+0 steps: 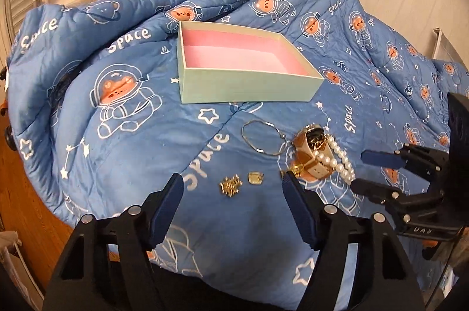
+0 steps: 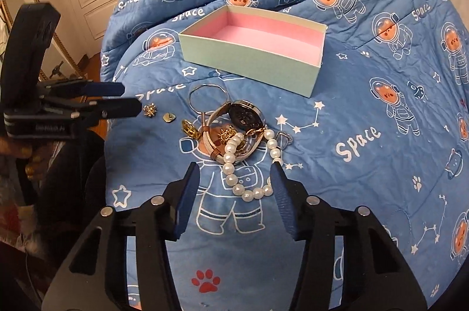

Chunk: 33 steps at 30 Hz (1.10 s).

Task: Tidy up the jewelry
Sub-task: 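Grasp the silver hoop bangle with the left tool while the right tool grasps the pearl bracelet, then carry the bangle and pearl bracelet into the pink box and open both tools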

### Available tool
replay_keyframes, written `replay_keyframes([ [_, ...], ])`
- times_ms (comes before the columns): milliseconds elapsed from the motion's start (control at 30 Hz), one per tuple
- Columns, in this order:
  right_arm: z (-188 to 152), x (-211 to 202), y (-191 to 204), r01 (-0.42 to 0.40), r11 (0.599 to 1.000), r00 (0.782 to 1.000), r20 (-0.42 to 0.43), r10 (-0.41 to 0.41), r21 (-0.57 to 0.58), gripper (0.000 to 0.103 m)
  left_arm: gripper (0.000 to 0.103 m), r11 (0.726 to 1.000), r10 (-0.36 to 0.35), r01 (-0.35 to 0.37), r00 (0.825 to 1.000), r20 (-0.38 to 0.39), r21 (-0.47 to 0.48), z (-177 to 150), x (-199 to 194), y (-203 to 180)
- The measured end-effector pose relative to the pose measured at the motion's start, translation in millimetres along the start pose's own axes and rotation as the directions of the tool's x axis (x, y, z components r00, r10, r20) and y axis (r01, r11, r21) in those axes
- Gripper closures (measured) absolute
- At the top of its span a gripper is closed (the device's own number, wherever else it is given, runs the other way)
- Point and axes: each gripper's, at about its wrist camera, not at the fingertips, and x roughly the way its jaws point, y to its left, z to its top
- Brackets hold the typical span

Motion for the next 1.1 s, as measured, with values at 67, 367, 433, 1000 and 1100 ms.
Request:
replay_keyframes([
  [67, 0, 5, -1, -0.010, 1.000, 1.000, -0.012, 0.010, -0.018, 0.063, 0.043, 1.000, -0.017, 0.017, 0.999, -0.035, 0.004, 13, 15, -3],
  [367, -4, 26, -7, -0.018, 0.997, 0.998, -0.064, 0.013, -0.071, 0.085, 0.064, 0.999, -0.032, 0.034, 0.984, -0.177, 0.008, 39, 79, -13],
  [433, -5, 27, -8, -0.027, 0.997, 0.998, -0.065, 0.023, -0.070, 0.090, 0.079, 0.999, -0.033, 0.036, 0.983, -0.182, 0.015, 42, 81, -17],
  [1000, 33, -29, -30, -0.168, 0.983, 0.983, 0.092, 0.161, 0.077, 0.093, 0.101, 0.995, -0.086, 0.092, 0.991, -0.100, 0.050, 57, 41, -32],
  [1100, 47, -37, -34, -0.195, 0.975, 0.975, 0.126, 0.182, 0.108, 0.093, 0.101, 0.992, -0.101, 0.106, 0.992, -0.077, 0.067, 64, 28, -37],
])
